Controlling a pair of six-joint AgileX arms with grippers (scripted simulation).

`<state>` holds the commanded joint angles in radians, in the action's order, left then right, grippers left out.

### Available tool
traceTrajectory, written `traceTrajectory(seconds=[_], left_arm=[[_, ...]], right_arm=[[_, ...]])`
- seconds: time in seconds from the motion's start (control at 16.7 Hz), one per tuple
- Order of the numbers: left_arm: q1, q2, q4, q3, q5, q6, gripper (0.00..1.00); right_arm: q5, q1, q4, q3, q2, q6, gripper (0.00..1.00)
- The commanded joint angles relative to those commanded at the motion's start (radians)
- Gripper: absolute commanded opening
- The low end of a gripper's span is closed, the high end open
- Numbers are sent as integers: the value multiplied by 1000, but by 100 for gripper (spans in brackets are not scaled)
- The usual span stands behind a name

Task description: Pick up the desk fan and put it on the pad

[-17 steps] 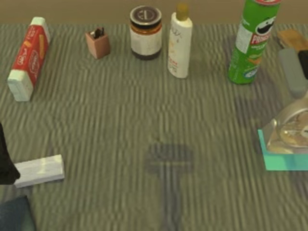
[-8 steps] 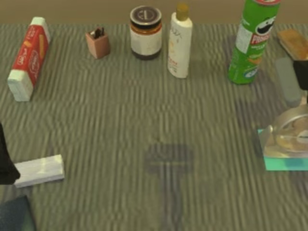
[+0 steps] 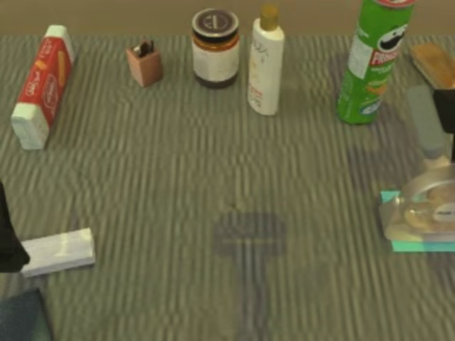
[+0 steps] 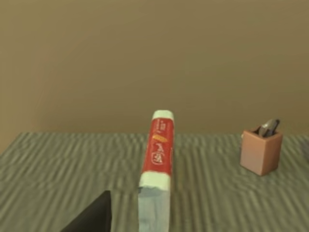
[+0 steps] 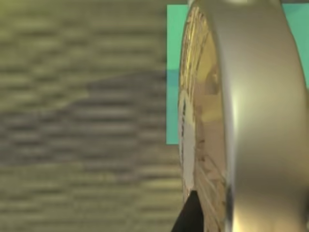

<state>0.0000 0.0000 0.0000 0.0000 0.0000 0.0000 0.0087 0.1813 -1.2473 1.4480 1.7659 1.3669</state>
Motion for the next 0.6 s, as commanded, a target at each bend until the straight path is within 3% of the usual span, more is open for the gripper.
traceTrajectory(seconds=[0.24,0.6], left_arm=[[0,0,0,0,0,0,100],[0,0,0,0,0,0,100]], right_arm=[[0,0,0,0,0,0,98],[0,0,0,0,0,0,100]])
